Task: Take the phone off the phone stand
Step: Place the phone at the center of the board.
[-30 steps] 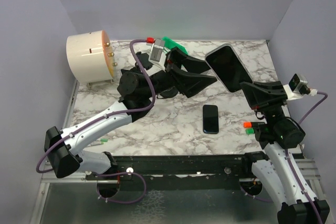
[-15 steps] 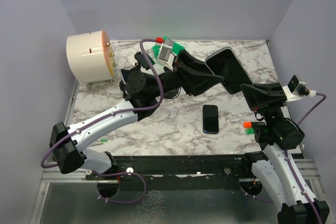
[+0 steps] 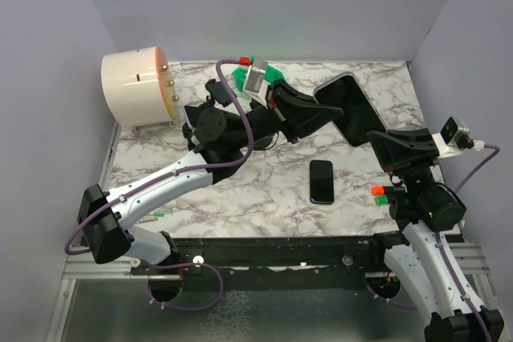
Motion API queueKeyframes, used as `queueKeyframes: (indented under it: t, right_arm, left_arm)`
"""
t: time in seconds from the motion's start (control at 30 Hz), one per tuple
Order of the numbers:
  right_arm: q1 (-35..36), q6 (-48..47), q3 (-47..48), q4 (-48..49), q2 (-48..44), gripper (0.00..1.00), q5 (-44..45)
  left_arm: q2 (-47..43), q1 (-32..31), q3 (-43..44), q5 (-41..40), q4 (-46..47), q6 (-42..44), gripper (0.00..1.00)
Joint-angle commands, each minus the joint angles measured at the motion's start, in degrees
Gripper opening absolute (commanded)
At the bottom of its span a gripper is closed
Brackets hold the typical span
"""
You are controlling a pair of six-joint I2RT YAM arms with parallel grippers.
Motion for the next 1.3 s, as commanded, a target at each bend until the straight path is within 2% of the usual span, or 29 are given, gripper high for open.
queueKeyframes:
  t: [0.0, 0.07, 0.2, 0.27, 0.43, 0.5, 0.63, 0.73, 0.8, 0.93, 1.03, 1.13, 1.27]
  right_arm:
    - [0.3, -1.7, 0.8, -2.2, -0.7, 0.02, -1.0]
    - [0.4, -2.4, 1.4, -3.8, -0.9, 0.10, -1.9]
    - [0.7, -2.5, 1.9, -6.7, -1.2, 0.45, -3.0]
    - [0.8, -2.9, 2.4, -8.6, -1.3, 0.58, -3.6]
    - [1.1, -4.4, 4.0, -13.5, -2.1, 0.77, -4.6]
    - [1.2, -5.8, 5.7, -17.0, -2.3, 0.89, -5.6]
    - [2.2, -12.6, 10.2, -29.8, -3.9, 0.93, -8.2]
    - [3.5, -24.1, 14.9, -42.6, -5.2, 0.93, -10.5]
    - [4.8, -32.1, 18.6, -52.6, -5.9, 0.93, -11.0]
    - [8.7, -45.0, 25.5, -66.2, -5.9, 0.93, -13.7]
    - [11.9, -49.2, 28.7, -70.9, -4.6, 0.93, -16.1]
    - [14.8, -50.4, 30.3, -72.2, -2.6, 0.91, -18.7]
    - [17.6, -45.0, 29.2, -65.2, 0.8, 0.88, -25.9]
  left_arm:
    - [0.0, -1.1, 1.7, 0.5, 2.0, 0.3, 0.03]
    - [-0.2, -1.2, 1.3, 0.0, 2.0, 0.7, 0.00]
    - [-0.6, -1.1, 0.5, -1.2, 2.0, 1.2, 0.00]
    - [-1.0, -1.2, 0.0, -1.8, 2.0, 1.3, 0.00]
    - [-2.3, -1.2, -1.5, -3.1, 1.8, 2.3, 0.00]
    - [-3.3, -1.1, -2.2, -3.3, 1.2, 3.3, 0.00]
    - [-7.2, -1.1, -3.5, -5.0, -4.0, 7.6, 0.00]
    - [-11.7, -1.1, -4.7, -7.7, -10.1, 11.1, 0.00]
    - [-14.5, -1.1, -5.0, -7.7, -15.5, 14.2, 0.00]
    - [-20.7, -1.1, -4.4, -7.3, -29.7, 20.8, 0.00]
    - [-24.9, -1.1, -2.9, -4.8, -40.8, 24.6, 0.00]
    - [-28.4, -1.1, -2.0, -1.0, -47.4, 26.2, 0.00]
    - [-30.7, -1.1, -0.7, 3.6, -52.8, 26.9, 0.00]
